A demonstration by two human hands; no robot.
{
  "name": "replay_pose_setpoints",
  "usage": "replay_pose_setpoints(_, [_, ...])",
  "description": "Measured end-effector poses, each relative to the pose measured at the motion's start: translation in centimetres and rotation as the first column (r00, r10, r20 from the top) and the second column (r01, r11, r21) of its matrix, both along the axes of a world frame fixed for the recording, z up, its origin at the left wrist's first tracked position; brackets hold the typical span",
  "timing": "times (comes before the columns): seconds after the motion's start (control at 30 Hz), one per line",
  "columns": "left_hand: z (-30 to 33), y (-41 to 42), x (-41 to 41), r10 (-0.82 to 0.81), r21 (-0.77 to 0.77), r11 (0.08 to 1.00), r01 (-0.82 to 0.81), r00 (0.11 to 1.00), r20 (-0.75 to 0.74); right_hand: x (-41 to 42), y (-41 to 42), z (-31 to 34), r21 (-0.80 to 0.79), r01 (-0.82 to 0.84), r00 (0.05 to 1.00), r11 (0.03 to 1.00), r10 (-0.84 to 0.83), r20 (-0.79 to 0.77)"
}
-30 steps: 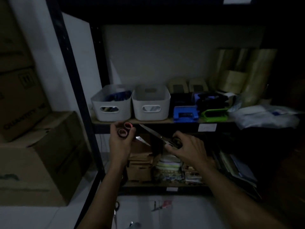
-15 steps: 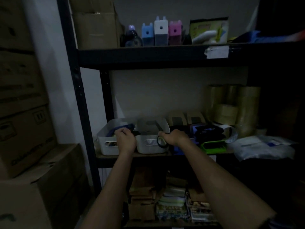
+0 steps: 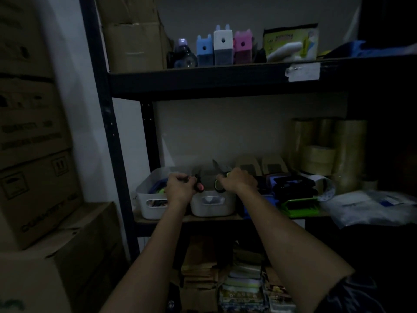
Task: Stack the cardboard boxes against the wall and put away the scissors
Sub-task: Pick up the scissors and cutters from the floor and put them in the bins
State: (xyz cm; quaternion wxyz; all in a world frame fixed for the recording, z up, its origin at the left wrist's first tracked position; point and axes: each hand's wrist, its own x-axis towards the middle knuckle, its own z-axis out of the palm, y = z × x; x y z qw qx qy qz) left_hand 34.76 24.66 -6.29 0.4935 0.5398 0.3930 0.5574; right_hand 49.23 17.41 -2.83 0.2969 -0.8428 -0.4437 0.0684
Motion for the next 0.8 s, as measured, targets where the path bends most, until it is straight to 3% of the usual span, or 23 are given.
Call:
replay_pose_setpoints(0.2, [-0.8, 2.5, 0.7, 0.013, -0.008, 1.000, -0.013, 0.999, -0.033, 0.2, 0.8, -1.8, -0.030, 0.060, 0.998, 0.998, -0.059, 0.026])
replay_pose_setpoints(0.37, [-0.4, 1.3, 1.0, 0.132, 0.074, 0.990, -0.120, 0.970, -0.202, 0.2, 0.5, -4.5, 0.039, 0.050, 0.996, 0.998, -0.053, 0.077])
replay_pose_setpoints(0.53, [-0.6, 0.5, 2.3, 0.204, 0.218, 0.969, -0.116, 0.873, -0.444, 0.2, 0.3, -6.3, 0.117, 0.016, 1.000, 0.993, -0.015, -0.005])
replay_pose_setpoints(0.63, [-1.5, 0.2, 3.0, 0.294, 0.329, 0.939, -0.095, 0.716, -0.633, 0.3, 0.3, -6.4, 0.126, 0.007, 1.000, 0.992, -0.005, -0.015])
replay_pose_setpoints(0.73, [-2.0, -0.1, 2.6, 0.382, 0.443, 0.894, -0.069, 0.632, -0.674, 0.4, 0.4, -6.5, 0.117, 0.008, 1.000, 0.993, -0.007, -0.017])
replay_pose_setpoints(0.8, [-2.5, 0.2, 1.9, 0.382, 0.494, 0.869, -0.018, 0.659, -0.648, 0.5, 0.4, -6.5, 0.119, 0.009, 1.000, 0.993, -0.006, -0.025])
